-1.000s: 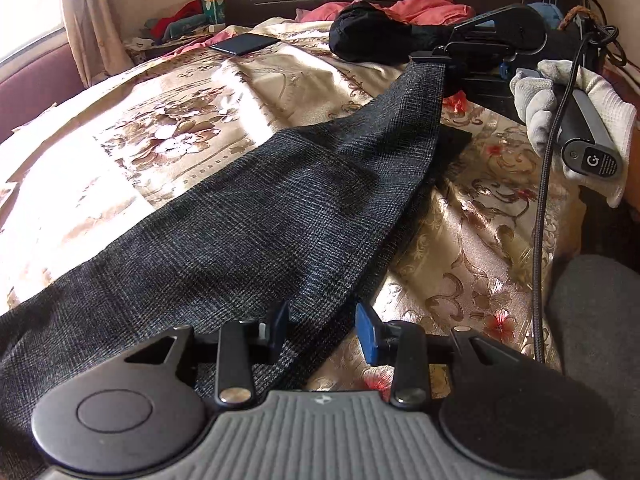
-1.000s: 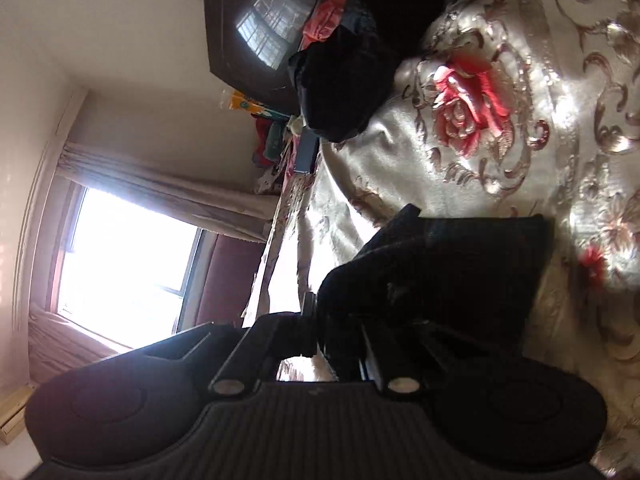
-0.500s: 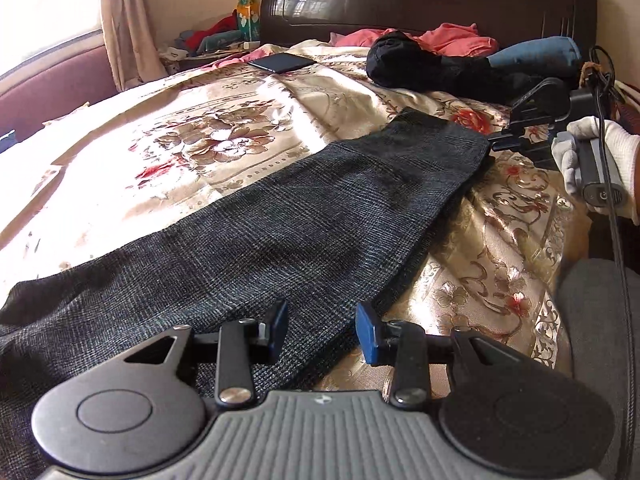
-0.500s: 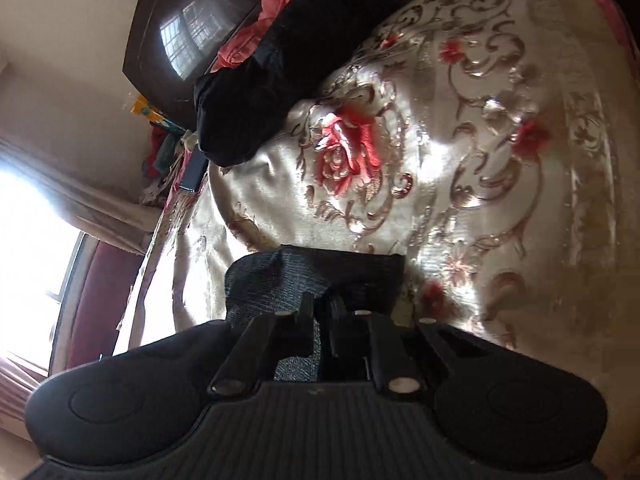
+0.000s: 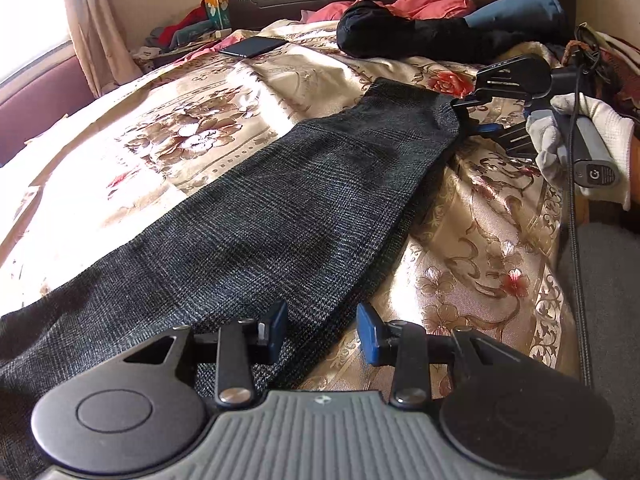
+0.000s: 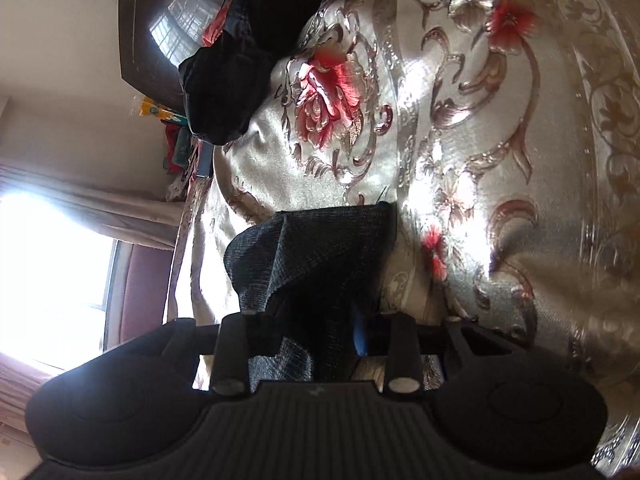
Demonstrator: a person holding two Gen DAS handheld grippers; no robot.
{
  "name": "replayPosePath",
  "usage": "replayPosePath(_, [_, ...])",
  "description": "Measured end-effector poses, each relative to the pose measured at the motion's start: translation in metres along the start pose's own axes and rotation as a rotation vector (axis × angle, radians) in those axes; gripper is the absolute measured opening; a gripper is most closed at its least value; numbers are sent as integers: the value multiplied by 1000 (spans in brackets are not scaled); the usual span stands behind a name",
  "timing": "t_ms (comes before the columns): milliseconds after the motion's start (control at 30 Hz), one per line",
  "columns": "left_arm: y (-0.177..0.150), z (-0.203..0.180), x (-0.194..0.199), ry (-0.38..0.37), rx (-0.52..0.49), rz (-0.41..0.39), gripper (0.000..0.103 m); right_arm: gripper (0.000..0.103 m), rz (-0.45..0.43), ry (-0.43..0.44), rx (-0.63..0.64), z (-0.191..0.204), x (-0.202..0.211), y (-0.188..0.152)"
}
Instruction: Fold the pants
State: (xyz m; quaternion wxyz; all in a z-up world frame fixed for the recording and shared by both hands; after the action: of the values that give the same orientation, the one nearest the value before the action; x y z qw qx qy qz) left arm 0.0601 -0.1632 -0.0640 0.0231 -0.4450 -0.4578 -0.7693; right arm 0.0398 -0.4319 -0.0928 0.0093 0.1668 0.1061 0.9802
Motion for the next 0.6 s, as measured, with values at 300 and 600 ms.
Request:
replayPosePath(300, [5,-3,-8,-17,-10,2,51,55,75,44,92,11,0,-9])
replayPosePath(600, [9,-8,-15,-29,-2,10,52,60,93,15,180,23,-50,-17])
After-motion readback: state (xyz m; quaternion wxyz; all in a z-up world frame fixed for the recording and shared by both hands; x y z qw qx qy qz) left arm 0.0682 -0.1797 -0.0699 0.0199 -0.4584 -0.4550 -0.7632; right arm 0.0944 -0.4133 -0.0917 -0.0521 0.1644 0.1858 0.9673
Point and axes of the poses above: each gripper's, at about its wrist camera, not at the fingertips, and x roughly against the way its jaws point, z to its left, y to its top, the point moved 9 cm from there along -x, roughly the way its jaws point, and after that the axes turned 9 degrees about y, right-handed, at the moved point
